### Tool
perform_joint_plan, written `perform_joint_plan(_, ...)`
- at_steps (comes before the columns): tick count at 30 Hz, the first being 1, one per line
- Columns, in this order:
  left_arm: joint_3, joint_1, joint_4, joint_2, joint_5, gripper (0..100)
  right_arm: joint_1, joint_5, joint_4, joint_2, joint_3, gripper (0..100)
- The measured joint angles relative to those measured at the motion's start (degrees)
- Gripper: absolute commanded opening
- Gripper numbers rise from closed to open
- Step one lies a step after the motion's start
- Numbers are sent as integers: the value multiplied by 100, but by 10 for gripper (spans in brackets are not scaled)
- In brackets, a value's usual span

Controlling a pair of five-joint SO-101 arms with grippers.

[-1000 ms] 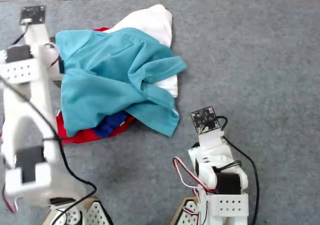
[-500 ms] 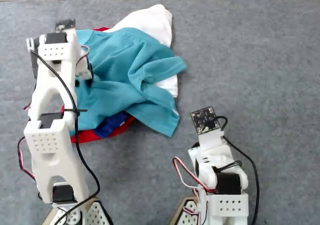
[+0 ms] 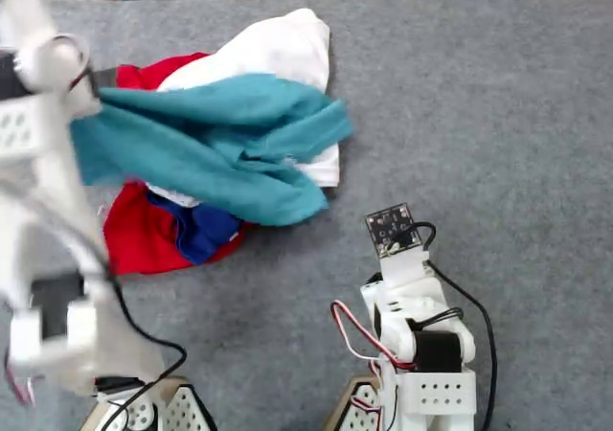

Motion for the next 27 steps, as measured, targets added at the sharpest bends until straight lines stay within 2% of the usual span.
perform_joint_plan(6,2224,-281,0,-2919,-492,29,0,0,0,0,0,15)
perform_joint_plan(11,4387,-316,0,-5477,-607,29,0,0,0,0,0,15)
perform_joint_plan(16,6400,-325,0,-7552,-1090,28,0,0,0,0,0,15)
perform_joint_plan(21,7007,-325,0,-7771,-2259,28,0,0,0,0,0,15)
perform_joint_plan(27,7007,-325,0,-6866,-2312,28,0,0,0,0,0,15)
